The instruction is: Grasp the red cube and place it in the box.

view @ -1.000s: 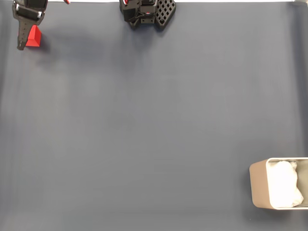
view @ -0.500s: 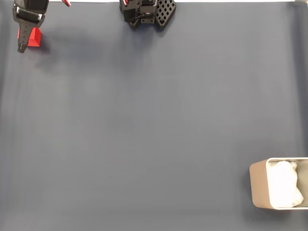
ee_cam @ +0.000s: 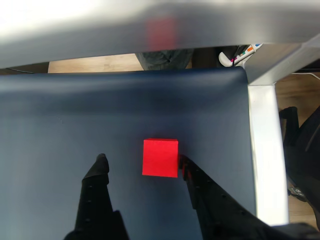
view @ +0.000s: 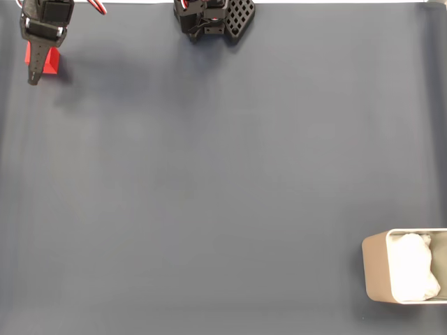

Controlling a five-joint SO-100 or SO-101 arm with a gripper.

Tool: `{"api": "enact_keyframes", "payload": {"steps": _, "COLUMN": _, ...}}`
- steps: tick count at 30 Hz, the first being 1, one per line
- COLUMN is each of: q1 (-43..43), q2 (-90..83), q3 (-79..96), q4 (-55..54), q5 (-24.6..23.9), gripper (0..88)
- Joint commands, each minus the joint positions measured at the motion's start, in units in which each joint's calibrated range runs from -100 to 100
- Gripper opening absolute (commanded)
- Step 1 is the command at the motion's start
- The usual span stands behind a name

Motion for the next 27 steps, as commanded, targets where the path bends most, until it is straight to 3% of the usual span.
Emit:
{"api": "enact_keyframes", "payload": {"steps": 1, "q1": -0.4, "q2": -2.1, "q3": -1.5, "q4": -1.1, "q5": -0.3, "gripper": 29.9}}
{"api": "enact_keyframes", "payload": {"steps": 5, "q1": -0.5, "q2": -2.1, "q3": -1.5, "q4": -1.5, "q5": -0.3, "gripper": 15.1}}
{"api": "enact_keyframes", "payload": {"steps": 11, "q1": -0.5, "q2": -2.3, "q3": -1.8, "q4": -1.6, "q5": -0.5, "gripper": 0.7}}
{"api": "enact_keyframes", "payload": {"steps": 25, "q1": -1.2, "q2": -3.4, "q3": -2.5, "q4": -0.4, "q5": 0.5, "gripper": 0.1}}
{"api": "enact_keyframes", "payload": {"steps": 27, "q1": -1.2, "q2": -3.4, "q3": -2.5, "q4": -0.4, "q5": 0.3, "gripper": 5.0}}
